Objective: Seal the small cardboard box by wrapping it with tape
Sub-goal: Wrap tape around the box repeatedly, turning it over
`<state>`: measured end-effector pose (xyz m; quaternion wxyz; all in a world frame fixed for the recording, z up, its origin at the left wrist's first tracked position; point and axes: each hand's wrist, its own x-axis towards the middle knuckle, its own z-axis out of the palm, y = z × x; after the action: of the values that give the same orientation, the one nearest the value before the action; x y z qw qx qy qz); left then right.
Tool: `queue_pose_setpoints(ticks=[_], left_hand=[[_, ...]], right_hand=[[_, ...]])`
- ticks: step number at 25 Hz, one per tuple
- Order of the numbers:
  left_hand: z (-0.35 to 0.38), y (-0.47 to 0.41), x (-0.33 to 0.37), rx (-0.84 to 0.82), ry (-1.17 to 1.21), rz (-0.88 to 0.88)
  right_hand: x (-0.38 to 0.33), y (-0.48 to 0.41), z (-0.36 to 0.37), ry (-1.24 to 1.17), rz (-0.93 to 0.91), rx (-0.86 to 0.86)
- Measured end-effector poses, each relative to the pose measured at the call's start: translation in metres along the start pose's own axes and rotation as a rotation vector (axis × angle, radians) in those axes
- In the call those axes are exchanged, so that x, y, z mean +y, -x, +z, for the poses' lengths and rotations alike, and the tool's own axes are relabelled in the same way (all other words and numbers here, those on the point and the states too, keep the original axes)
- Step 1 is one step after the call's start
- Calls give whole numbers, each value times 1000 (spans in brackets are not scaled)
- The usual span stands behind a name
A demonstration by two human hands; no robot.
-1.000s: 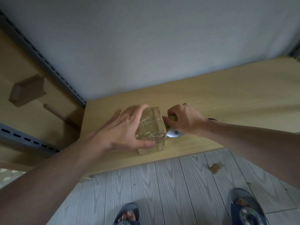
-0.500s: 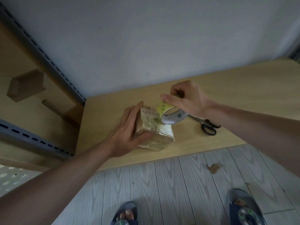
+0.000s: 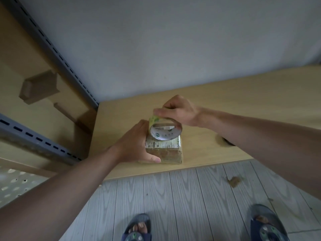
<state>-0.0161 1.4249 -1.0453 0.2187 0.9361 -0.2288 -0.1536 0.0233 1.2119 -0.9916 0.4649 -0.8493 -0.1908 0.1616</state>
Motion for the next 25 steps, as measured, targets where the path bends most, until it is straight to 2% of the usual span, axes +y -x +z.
queue_pose_setpoints(ticks=[4, 8, 14, 17, 22, 25], left_hand=[[2, 4, -2, 51, -35, 36], [4, 2, -5, 25, -58, -25], [1, 2, 1, -59, -90, -52], [-1, 2, 3, -87, -126, -71], [-11, -8, 26, -255, -583, -148], [-1, -28, 63, -241, -546, -33]], right_hand=[[6, 9, -21, 337, -141, -8], [30, 31, -45, 504, -45, -26], [60, 51, -19, 580, 159, -9], [64, 51, -11, 596, 192, 21], [59, 50, -7, 601, 251, 19], [59, 49, -6, 609, 235, 21]])
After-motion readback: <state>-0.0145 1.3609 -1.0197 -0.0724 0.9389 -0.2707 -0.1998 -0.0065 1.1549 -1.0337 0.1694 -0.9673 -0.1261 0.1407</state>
